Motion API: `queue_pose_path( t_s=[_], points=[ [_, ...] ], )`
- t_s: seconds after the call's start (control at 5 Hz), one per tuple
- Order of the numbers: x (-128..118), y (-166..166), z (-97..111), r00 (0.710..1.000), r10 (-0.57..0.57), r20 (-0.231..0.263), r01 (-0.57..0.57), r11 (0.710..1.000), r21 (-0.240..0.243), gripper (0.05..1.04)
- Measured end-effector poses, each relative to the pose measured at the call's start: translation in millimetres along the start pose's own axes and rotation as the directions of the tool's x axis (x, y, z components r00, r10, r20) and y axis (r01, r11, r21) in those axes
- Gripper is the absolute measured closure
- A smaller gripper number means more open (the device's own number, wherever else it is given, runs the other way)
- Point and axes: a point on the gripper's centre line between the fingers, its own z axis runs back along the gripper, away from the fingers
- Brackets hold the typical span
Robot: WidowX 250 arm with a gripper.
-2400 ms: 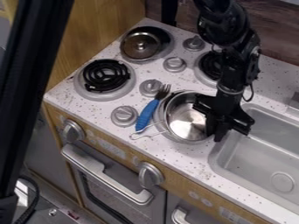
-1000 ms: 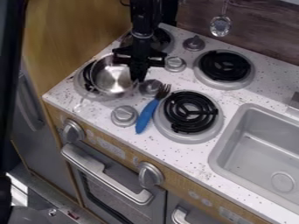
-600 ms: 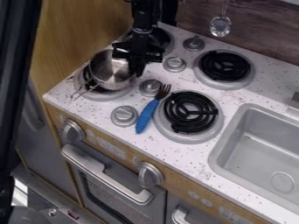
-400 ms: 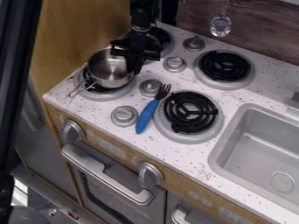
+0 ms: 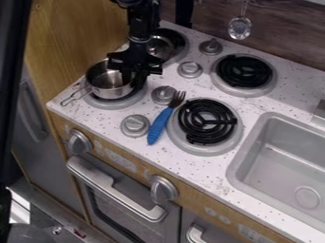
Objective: Move the silver pot to the bottom left burner
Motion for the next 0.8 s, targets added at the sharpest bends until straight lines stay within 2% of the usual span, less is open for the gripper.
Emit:
queue_pose_path(
  t_s=[0.2, 0.4, 0.6, 0.8],
  points=[
    [-12, -6, 28, 0.998, -0.055, 0.028, 0.056, 0.997, -0.044, 0.275],
    [-45, -28, 45, 0.984, -0.18, 0.004, 0.179, 0.977, -0.114, 0.075],
    [-76, -53, 50, 0.942, -0.333, -0.051, 0.322, 0.935, -0.151, 0.081],
    [-94, -57, 41, 0.905, -0.416, -0.094, 0.402, 0.905, -0.139, 0.084]
  ],
)
